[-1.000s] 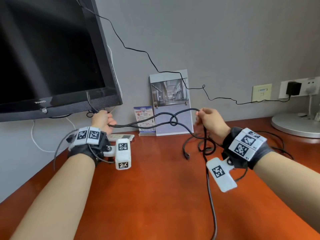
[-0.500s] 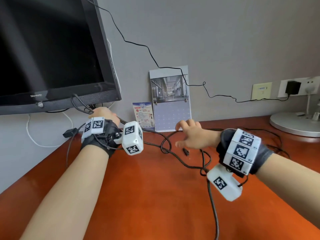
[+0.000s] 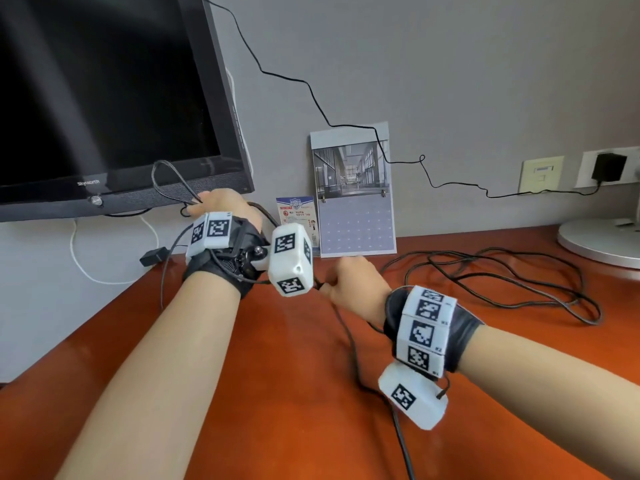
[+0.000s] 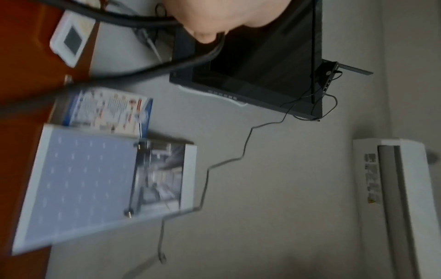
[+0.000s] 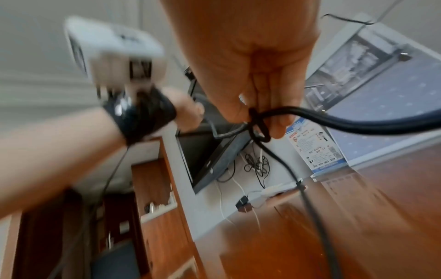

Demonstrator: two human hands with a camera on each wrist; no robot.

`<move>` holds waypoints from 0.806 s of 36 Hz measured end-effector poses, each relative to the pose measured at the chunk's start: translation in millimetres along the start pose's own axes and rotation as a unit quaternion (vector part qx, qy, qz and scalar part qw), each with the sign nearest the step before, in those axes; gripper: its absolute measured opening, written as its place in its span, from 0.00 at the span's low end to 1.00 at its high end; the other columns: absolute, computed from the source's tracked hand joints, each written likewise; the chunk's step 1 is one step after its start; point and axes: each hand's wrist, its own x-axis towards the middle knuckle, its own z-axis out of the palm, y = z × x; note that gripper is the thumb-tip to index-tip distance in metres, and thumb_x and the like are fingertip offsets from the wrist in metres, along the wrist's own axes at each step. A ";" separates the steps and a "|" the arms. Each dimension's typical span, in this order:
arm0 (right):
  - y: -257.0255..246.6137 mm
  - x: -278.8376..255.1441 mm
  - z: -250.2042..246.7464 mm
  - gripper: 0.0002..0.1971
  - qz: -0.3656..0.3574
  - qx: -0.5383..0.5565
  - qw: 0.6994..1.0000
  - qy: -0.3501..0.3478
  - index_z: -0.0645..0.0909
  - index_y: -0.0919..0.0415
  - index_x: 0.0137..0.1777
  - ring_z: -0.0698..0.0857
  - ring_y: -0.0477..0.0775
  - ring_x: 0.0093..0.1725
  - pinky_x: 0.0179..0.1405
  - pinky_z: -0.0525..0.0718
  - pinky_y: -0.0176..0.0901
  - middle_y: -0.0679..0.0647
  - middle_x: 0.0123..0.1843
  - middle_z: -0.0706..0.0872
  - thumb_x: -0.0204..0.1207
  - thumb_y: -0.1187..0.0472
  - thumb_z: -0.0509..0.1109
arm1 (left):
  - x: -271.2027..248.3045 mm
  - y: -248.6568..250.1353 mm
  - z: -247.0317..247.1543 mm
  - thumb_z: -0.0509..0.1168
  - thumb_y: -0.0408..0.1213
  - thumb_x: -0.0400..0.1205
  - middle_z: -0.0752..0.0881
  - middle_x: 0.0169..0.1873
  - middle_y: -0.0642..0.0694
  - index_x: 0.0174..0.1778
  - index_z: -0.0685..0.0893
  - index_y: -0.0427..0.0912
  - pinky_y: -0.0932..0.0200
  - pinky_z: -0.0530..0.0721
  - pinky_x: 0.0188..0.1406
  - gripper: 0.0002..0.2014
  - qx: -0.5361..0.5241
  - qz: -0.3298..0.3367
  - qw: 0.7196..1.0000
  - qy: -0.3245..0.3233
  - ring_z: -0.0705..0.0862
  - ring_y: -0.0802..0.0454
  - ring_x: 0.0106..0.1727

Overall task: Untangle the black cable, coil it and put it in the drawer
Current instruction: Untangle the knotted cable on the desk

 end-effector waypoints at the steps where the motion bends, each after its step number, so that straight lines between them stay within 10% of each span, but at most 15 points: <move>1: 4.1 1.0 -3.8 0.15 0.009 0.036 0.999 0.008 0.74 0.61 0.25 0.75 0.61 0.34 0.27 0.67 0.42 0.58 0.26 0.74 0.73 0.60 0.67 | 5.0 0.9 -2.4 0.32 0.53 0.82 0.69 0.77 0.48 0.84 0.51 0.48 0.61 0.77 0.69 0.33 -0.045 -0.003 0.999 0.025 0.75 0.48 0.72; 2: 9.4 1.6 -8.7 0.14 0.018 0.072 0.997 0.026 0.79 0.60 0.26 0.78 0.60 0.36 0.28 0.69 0.42 0.58 0.27 0.79 0.73 0.62 0.67 | 9.7 1.5 -4.9 0.22 0.52 0.79 0.66 0.78 0.53 0.82 0.45 0.58 0.64 0.74 0.71 0.32 -0.086 -0.008 0.995 0.050 0.73 0.52 0.74; 4: 23.3 3.3 -21.3 0.09 0.033 0.126 0.988 0.084 0.88 0.64 0.39 0.83 0.57 0.38 0.38 0.75 0.39 0.62 0.36 0.88 0.75 0.65 0.66 | 15.2 -3.8 -15.7 0.35 0.48 0.87 0.63 0.80 0.49 0.84 0.45 0.47 0.63 0.69 0.75 0.27 0.034 0.018 0.997 0.070 0.69 0.49 0.78; 7: 43.2 11.7 -40.2 0.09 0.085 0.180 0.972 0.126 0.87 0.67 0.44 0.86 0.45 0.30 0.38 0.83 0.34 0.61 0.38 0.89 0.77 0.65 0.66 | 3.8 -16.5 -34.1 0.56 0.46 0.86 0.67 0.78 0.39 0.79 0.65 0.39 0.52 0.68 0.73 0.26 0.409 0.077 0.908 0.041 0.68 0.44 0.77; 10: 54.0 24.1 -52.0 0.11 0.154 0.261 0.946 0.116 0.81 0.70 0.39 0.88 0.46 0.32 0.39 0.84 0.37 0.62 0.38 0.88 0.79 0.67 0.60 | 11.1 -25.3 -35.8 0.49 0.39 0.89 0.71 0.75 0.40 0.79 0.64 0.39 0.54 0.74 0.65 0.21 -0.023 -0.020 0.994 0.106 0.74 0.44 0.73; 12: 53.4 24.1 -60.1 0.13 0.170 0.414 0.890 0.088 0.75 0.67 0.34 0.87 0.58 0.38 0.44 0.81 0.47 0.63 0.37 0.86 0.78 0.69 0.54 | 3.5 -30.1 -34.7 0.48 0.35 0.89 0.78 0.68 0.39 0.72 0.70 0.35 0.55 0.75 0.63 0.17 -0.028 0.022 0.992 0.119 0.78 0.44 0.67; 15: 51.9 18.9 -72.9 0.15 0.156 0.652 0.742 0.034 0.66 0.57 0.28 0.76 0.52 0.32 0.39 0.76 0.44 0.52 0.28 0.73 0.76 0.64 0.51 | -4.4 -39.1 -33.5 0.49 0.33 0.89 0.81 0.64 0.35 0.64 0.74 0.30 0.49 0.74 0.63 0.14 0.073 0.105 0.988 0.090 0.79 0.38 0.66; 17: 51.4 15.9 -78.8 0.18 0.126 0.708 0.695 -0.025 0.64 0.53 0.24 0.68 0.51 0.29 0.36 0.70 0.42 0.48 0.21 0.65 0.78 0.57 0.53 | -8.5 -43.3 -35.1 0.49 0.32 0.89 0.81 0.62 0.31 0.59 0.75 0.31 0.47 0.71 0.60 0.12 0.140 0.140 0.978 0.070 0.78 0.35 0.65; 23: 49.2 10.6 -77.3 0.16 0.130 0.535 0.832 -0.076 0.75 0.59 0.37 0.65 0.46 0.21 0.24 0.65 0.34 0.44 0.16 0.56 0.85 0.54 0.58 | -0.9 -58.6 -34.5 0.49 0.37 0.89 0.81 0.58 0.26 0.62 0.72 0.30 0.42 0.74 0.54 0.15 0.298 0.181 0.937 0.018 0.79 0.28 0.59; 29: 54.6 14.4 -71.3 0.12 0.221 0.461 0.859 -0.044 0.76 0.59 0.41 0.67 0.45 0.20 0.25 0.68 0.37 0.44 0.14 0.60 0.85 0.59 0.57 | -16.8 -54.5 -18.8 0.56 0.52 0.84 0.62 0.73 0.34 0.77 0.59 0.34 0.42 0.68 0.69 0.31 0.462 0.088 0.876 -0.109 0.65 0.35 0.73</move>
